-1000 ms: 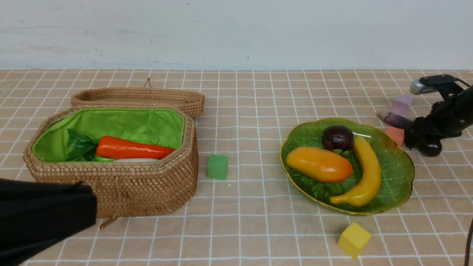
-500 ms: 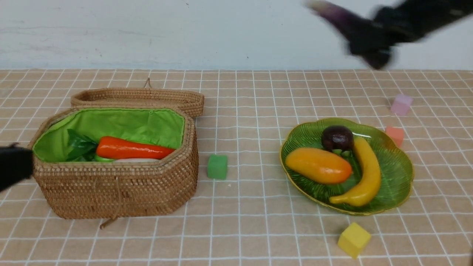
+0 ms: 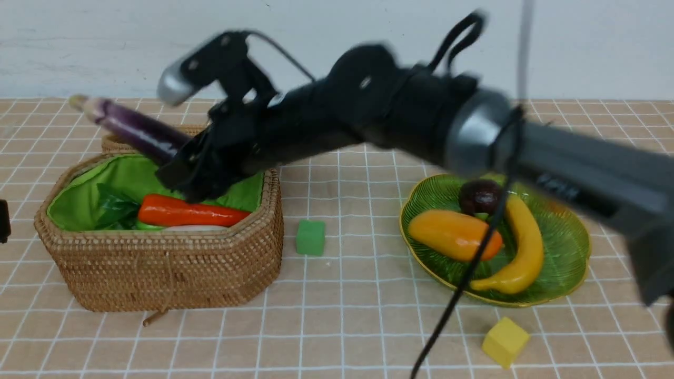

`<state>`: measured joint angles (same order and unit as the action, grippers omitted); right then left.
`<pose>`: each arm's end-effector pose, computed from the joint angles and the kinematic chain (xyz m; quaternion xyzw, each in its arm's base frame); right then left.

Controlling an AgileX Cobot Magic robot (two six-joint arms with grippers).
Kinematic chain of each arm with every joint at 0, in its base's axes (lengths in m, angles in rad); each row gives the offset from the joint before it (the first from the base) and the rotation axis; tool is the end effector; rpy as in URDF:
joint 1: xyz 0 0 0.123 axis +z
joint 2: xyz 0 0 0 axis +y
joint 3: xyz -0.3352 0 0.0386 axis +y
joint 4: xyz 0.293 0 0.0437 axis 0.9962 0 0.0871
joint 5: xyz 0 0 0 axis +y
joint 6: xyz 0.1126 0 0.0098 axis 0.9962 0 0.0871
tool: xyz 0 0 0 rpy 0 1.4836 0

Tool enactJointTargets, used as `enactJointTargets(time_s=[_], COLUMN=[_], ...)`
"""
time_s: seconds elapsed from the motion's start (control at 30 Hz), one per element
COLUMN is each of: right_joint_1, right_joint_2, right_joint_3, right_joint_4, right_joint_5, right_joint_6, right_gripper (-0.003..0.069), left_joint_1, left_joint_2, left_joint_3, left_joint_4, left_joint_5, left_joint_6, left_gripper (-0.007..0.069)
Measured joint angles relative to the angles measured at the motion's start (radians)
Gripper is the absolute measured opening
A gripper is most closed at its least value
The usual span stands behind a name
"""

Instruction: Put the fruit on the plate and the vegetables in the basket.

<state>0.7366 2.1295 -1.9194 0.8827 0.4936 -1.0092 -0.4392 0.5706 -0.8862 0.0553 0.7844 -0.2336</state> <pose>0.4171 0.4342 0.3224 -0.4604 0.7009 0.2928 0.4593 0.1001 -0.0422 0.4270 0.0902 0.8231 -0.1592 0.5375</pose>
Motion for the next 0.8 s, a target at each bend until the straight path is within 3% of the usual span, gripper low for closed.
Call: enactJointTargets(time_s=[0.03,0.1,0.17,0.27,0.4,0.5,0.67,0.8], right_joint_1=[0.008,0.008,0.001,-0.041,-0.117,-0.157,-0.158,-0.159], right_joint_2=[0.015,0.016,0.002,-0.099,-0.275,-0.387,-0.564,-0.767], right_joint_3=[0.000,0.000,0.000,0.002,-0.001,-0.003,0.108,0.311], right_joint_4=[-0.003,-0.011,-0.024,-0.119,-0.295,-0.459,-0.622,-0.662], right_joint_5=[-0.033,-0.031,-0.005,0.188,0.496,0.696,0.750,0.755], right_joint_6=[-0.001,0.003,0.026,0.197,0.518,0.680,0.840,0.951], right_gripper=[0.0557,0.0630,0.0659,0.0650,0.0488,0.0295,0.0041,-0.0005], left_joint_1=[0.000,0.000,0.000,0.000,0.000,0.000,0.000,0.000], left_joint_2=[0.000,0.000,0.000,0.000,-0.047,-0.144,-0.368,-0.484], left_joint_3=[0.000,0.000,0.000,0.000,0.045,0.138,0.373,0.517], left_joint_4=[0.000,0.000,-0.004,-0.072,-0.227,-0.345,-0.510,-0.575], left_joint_5=[0.001,0.001,0.001,-0.004,-0.076,-0.166,-0.354,-0.489], left_joint_6=[0.000,0.000,0.005,0.080,0.239,0.341,0.434,0.447], left_gripper=[0.0001,0.0002,0.0002,0.0002,0.0002,0.0002,0.0002,0.0004])
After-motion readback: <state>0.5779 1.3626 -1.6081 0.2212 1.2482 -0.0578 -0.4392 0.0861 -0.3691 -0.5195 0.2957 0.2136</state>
